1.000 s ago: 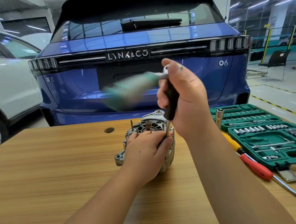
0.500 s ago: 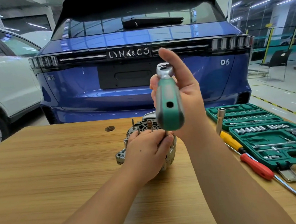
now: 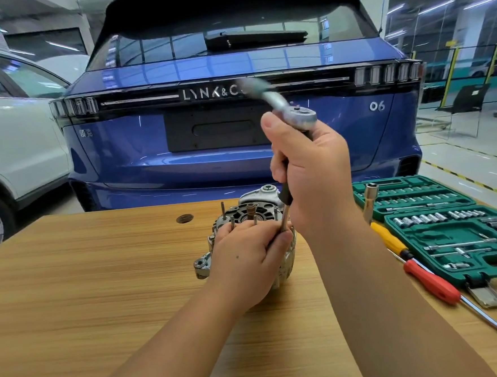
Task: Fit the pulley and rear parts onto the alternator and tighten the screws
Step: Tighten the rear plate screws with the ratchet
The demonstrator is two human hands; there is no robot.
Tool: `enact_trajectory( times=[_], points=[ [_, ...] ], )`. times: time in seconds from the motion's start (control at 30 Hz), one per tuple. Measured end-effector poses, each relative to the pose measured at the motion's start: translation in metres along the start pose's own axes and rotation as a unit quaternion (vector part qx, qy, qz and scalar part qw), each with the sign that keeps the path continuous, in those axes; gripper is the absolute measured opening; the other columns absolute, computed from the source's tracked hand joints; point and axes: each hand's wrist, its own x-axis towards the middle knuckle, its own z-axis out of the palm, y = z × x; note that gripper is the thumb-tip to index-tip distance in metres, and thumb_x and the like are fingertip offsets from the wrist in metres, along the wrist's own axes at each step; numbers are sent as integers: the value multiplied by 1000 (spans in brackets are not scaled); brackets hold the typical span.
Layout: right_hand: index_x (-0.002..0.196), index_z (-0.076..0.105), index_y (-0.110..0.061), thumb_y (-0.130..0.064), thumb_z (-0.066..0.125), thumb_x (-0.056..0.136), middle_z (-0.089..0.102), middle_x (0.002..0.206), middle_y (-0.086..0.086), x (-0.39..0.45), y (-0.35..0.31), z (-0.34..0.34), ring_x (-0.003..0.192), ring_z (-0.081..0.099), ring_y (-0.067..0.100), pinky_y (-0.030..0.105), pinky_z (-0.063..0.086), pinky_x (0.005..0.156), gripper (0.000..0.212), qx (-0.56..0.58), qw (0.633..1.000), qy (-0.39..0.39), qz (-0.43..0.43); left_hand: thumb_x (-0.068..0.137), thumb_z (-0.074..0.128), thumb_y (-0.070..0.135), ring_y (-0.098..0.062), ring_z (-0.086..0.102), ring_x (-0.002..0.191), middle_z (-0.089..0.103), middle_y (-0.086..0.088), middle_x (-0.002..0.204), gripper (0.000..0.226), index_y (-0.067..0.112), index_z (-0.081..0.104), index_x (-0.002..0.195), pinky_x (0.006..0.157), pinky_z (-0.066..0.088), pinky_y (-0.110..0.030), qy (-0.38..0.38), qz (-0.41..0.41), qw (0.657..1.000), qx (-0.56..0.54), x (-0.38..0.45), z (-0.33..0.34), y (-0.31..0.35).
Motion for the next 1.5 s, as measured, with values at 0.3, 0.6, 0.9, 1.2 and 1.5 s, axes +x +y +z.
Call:
enact_trajectory(
  times=[0.3,0.6,0.9,1.2,1.5],
  points=[
    [125,60,-32,8,60,94,51,72,3,-4,6,5,53,43,10,21,39,48,50,42,990,-110,-73,105,39,40,7,45,78,50,19,65,31,38,49,76,101,30,-39,20,-11,1000,-13,1,2,0],
    [125,62,-22,-14,35,82,37,91,21,-1,1,-5,65,34,27,32,34,57,52,175,971,-158,34,102,36,49,9,48,81,49,21,73,31,40,52,77,100,41,-50,-15,-30,998,-56,-2,-2,4],
    [72,70,-25,-28,74,87,48,58,-2,2,-1,-2,48,38,12,25,33,47,15,-6,999,-19,27,103,28,50,6,44,82,52,25,74,30,44,56,94,112,20,-39,14,11,1000,4,1,4,-3],
    [122,59,-27,-4,60,95,57,83,1,2,5,-7,66,54,14,26,43,59,36,76,993,-90,-11,100,24,52,0,47,85,53,22,72,36,40,57,90,102,19,-30,28,13,1000,3,1,7,-6],
    [130,53,-15,-23,33,92,56,82,10,4,2,-14,62,42,23,33,31,58,43,179,973,-143,26,97,23,53,0,49,85,55,19,72,44,36,63,95,96,17,-25,33,21,999,12,2,7,-6]
  ],
)
